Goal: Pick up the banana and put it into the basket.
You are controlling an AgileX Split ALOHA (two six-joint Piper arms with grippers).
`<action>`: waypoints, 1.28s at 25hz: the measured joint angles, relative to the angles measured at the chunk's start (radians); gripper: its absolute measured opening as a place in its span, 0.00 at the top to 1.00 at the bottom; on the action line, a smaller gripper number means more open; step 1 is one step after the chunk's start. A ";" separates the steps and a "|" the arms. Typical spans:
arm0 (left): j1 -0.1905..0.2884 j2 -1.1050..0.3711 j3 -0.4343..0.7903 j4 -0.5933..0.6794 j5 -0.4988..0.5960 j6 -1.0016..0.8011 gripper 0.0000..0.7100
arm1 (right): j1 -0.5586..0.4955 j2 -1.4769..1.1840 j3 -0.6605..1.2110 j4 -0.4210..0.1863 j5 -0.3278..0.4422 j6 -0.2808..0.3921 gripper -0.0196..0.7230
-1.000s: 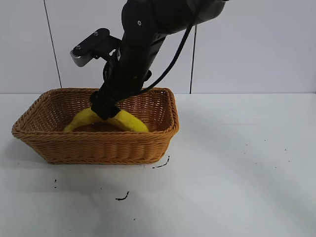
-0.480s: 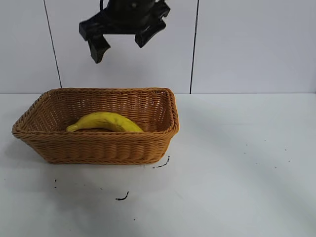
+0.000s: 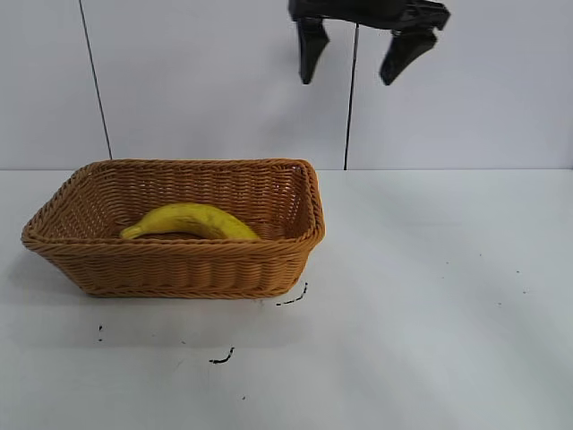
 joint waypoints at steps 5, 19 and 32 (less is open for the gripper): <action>0.000 0.000 0.000 0.000 0.000 0.000 0.02 | -0.087 0.000 0.000 -0.002 0.003 -0.017 0.04; 0.000 0.000 0.000 0.000 0.000 0.000 0.02 | -0.092 -0.252 0.413 0.032 0.000 -0.054 0.04; 0.000 0.000 0.000 0.000 0.000 0.000 0.02 | -0.092 -0.939 1.221 0.106 -0.002 -0.137 0.04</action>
